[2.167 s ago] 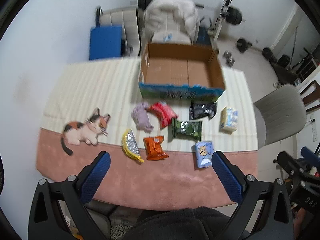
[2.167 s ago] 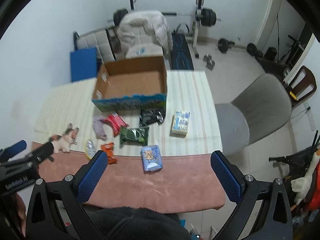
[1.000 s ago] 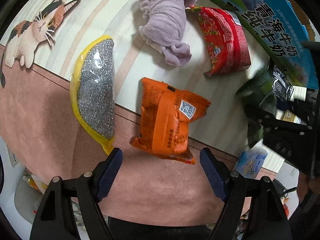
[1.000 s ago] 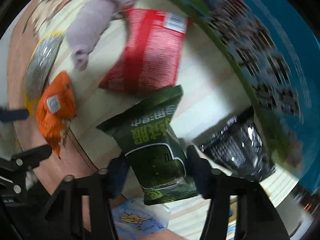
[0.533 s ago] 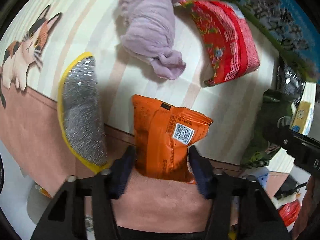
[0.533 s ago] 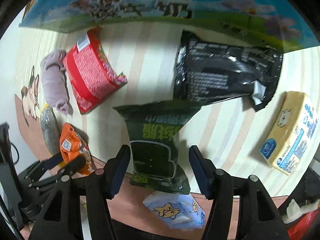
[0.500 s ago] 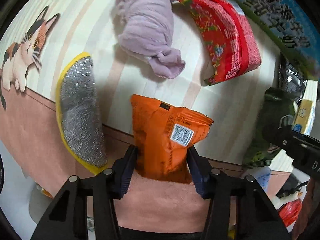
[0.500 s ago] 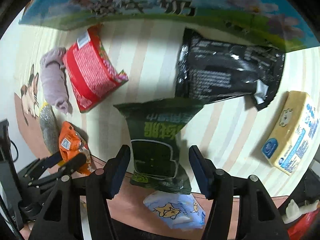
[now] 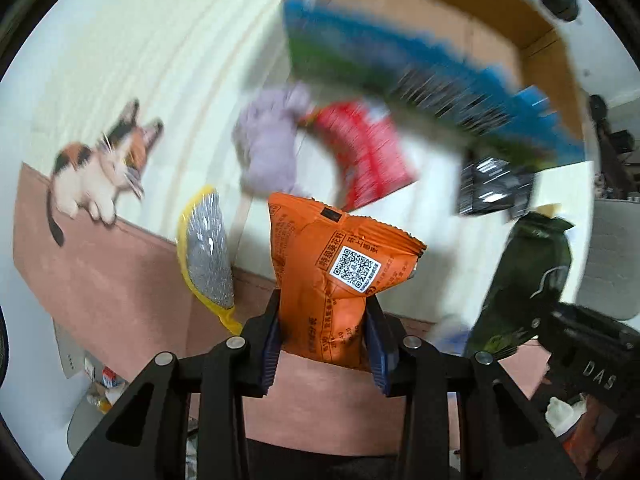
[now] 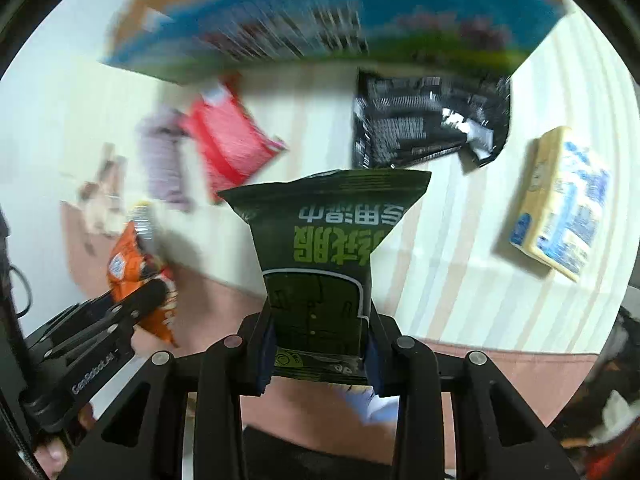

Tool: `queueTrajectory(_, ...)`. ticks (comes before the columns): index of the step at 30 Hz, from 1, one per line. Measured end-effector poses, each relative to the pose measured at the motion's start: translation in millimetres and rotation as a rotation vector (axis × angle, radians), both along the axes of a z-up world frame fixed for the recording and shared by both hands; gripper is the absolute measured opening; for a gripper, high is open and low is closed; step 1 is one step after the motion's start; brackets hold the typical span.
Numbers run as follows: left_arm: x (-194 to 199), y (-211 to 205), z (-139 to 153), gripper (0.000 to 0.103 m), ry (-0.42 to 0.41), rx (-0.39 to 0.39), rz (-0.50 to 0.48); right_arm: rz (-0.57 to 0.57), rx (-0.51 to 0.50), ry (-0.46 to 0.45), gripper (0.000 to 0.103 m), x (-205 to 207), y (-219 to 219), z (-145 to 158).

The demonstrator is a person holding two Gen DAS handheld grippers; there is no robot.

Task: Organize soft objects
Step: 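Carry both bags into the box and open both tools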

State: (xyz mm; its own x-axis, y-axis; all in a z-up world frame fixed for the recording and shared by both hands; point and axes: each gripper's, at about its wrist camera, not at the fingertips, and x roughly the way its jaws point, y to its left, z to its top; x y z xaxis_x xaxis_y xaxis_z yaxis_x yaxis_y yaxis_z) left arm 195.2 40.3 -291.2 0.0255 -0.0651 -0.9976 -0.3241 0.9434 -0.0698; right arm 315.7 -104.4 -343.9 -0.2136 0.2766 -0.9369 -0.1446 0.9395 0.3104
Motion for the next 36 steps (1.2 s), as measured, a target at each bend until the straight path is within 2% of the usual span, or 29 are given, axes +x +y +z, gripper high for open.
queueTrajectory(4, 27.6, -21.4, 62.0, 0.034, -0.098, -0.01, -0.072, -0.022, 0.086, -0.087, 0.038, 16.8, -10.5, 66.1)
queueTrajectory(8, 96.1, -30.9, 85.0, 0.034, -0.133, -0.055, -0.137, -0.057, 0.115, -0.161, 0.038, 55.1, -25.2, 110.4)
queueTrajectory(11, 147.9, -24.9, 83.2, 0.034, -0.133, -0.078, -0.167, -0.095, 0.088, -0.213, 0.038, 96.6, -31.9, 120.4)
queueTrajectory(14, 205.2, -19.5, 64.1, 0.034, -0.102, -0.127, -0.206, -0.141, 0.049, -0.22, 0.038, 150.3, -32.6, 104.6)
queueTrajectory(19, 298.0, -12.6, 10.2, 0.034, -0.014, -0.187, -0.238, -0.169, -0.013, -0.195, 0.038, 221.9, -24.1, 47.9)
queueTrajectory(22, 333.0, -15.4, -17.4, 0.034, 0.047, -0.223, -0.249, -0.174, -0.056, -0.161, 0.038, 254.6, -15.0, 7.2)
queueTrajectory(26, 359.0, -18.7, -43.4, 0.034, 0.09, -0.233, -0.287, -0.161, -0.115, -0.157, 0.038, 281.4, -1.9, -29.5)
queueTrajectory(33, 382.9, -21.4, -63.3, 0.035, 0.128, -0.234, -0.334, -0.152, -0.155, -0.156, 0.038, 305.4, 3.1, -48.8)
queueTrajectory(36, 388.6, -30.2, -67.9, 0.036, 0.146, -0.247, -0.387, -0.146, -0.174, -0.155, 0.038, 313.6, 4.1, -55.5)
